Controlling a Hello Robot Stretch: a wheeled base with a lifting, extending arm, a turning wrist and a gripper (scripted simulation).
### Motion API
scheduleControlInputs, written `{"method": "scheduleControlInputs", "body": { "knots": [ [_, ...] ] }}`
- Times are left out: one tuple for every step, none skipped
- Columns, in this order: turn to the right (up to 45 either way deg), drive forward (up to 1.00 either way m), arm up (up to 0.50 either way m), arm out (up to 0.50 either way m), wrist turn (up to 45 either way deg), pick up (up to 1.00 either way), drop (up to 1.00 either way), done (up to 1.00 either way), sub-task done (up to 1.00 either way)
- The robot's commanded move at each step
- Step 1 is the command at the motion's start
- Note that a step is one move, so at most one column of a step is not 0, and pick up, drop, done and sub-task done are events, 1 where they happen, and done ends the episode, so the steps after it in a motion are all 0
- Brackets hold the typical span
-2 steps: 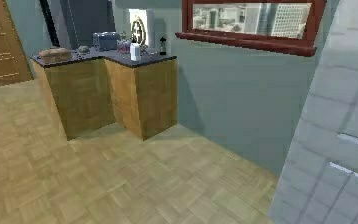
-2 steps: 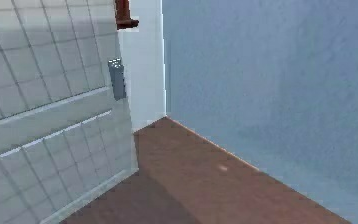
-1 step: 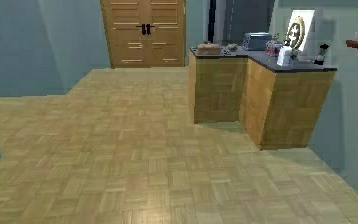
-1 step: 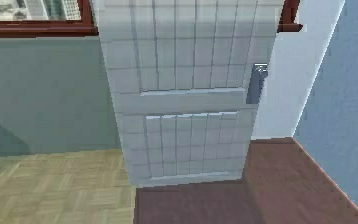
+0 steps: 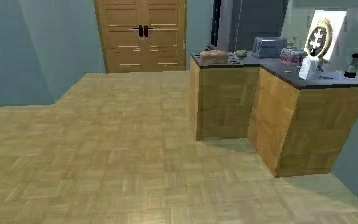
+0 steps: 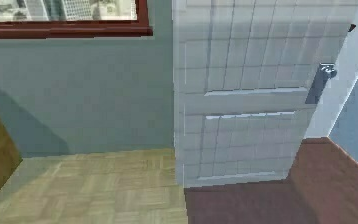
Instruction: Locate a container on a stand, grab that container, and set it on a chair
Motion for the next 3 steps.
{"method": "scheduleControlInputs", "body": {
  "knots": [
    [-45.0,0.00,0.00,0.00,0.0,0.00,0.00,0.00,0.00],
    [-18.0,0.00,0.00,0.00,0.0,0.00,0.00,0.00,0.00],
    [0.0,1.00,0.00,0.00,0.0,0.00,0.00,0.00,0.00]
  ]
}}
